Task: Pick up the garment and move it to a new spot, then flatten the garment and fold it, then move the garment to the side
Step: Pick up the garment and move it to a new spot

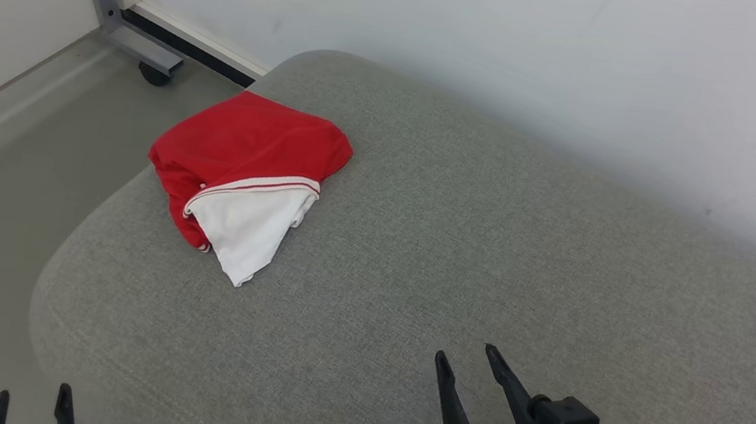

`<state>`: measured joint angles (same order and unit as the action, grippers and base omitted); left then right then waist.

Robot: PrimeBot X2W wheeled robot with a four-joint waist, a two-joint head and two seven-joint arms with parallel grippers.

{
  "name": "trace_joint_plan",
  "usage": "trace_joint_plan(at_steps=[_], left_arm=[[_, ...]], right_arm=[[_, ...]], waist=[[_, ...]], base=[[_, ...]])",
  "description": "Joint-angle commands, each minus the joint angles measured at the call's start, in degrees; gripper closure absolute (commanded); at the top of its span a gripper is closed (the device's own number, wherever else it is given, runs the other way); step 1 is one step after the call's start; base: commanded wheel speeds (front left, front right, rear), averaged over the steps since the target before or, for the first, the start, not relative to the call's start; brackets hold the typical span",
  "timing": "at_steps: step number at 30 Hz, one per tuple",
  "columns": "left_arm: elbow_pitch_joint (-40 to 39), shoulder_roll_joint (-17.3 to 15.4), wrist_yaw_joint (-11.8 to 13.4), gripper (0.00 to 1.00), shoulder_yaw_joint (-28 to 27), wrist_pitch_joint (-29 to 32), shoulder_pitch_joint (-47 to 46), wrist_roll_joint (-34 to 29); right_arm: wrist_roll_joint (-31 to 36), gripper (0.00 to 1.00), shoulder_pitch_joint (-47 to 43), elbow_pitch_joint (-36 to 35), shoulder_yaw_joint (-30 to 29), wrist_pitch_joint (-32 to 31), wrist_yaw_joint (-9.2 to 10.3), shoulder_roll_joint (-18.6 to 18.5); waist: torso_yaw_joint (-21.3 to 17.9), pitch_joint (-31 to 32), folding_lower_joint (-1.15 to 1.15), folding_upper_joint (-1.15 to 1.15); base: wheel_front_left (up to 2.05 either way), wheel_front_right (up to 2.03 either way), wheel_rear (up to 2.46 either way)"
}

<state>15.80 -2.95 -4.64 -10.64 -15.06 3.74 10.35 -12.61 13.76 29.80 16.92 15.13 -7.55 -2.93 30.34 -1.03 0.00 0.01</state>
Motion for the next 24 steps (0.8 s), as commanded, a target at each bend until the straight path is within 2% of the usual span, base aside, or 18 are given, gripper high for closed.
trace_joint_plan(at_steps=[1,4,8,17,24], left_arm=[[0.8,0.1,-0.5,0.00,0.1,-0.2,-1.4,0.4],[3.9,-0.7,-2.0,0.00,0.5,-0.2,-4.1,0.1],[6.7,-2.8,-2.6,0.00,0.2,-0.2,-8.8,2.0],[15.8,-14.0,-2.8,0.00,7.4,0.7,-24.5,6.9],[23.2,-20.7,-2.8,0.00,13.4,4.6,-34.8,13.3]], right_arm=[[0.8,0.00,-0.6,-0.5,-0.6,0.0,0.13,0.0],[2.0,0.00,-1.8,-1.1,-2.5,0.0,0.13,0.0],[4.2,0.00,-1.3,-2.2,-2.6,0.0,0.13,-0.2],[5.4,0.00,0.8,-4.8,-4.0,0.0,0.13,-4.0],[5.0,0.00,2.7,-7.2,-3.6,0.0,0.13,-6.5]], waist=[[-0.3,-0.3,0.00,-0.01],[-1.0,-0.5,0.00,-0.01],[-5.4,-2.7,0.00,-0.01],[-13.4,-8.4,0.00,-0.01],[-18.3,-13.0,0.00,-0.01]], base=[[0.00,0.00,0.00],[0.00,0.00,0.00],[0.00,0.00,0.00],[0.00,0.00,0.00],[0.00,0.00,0.00]])
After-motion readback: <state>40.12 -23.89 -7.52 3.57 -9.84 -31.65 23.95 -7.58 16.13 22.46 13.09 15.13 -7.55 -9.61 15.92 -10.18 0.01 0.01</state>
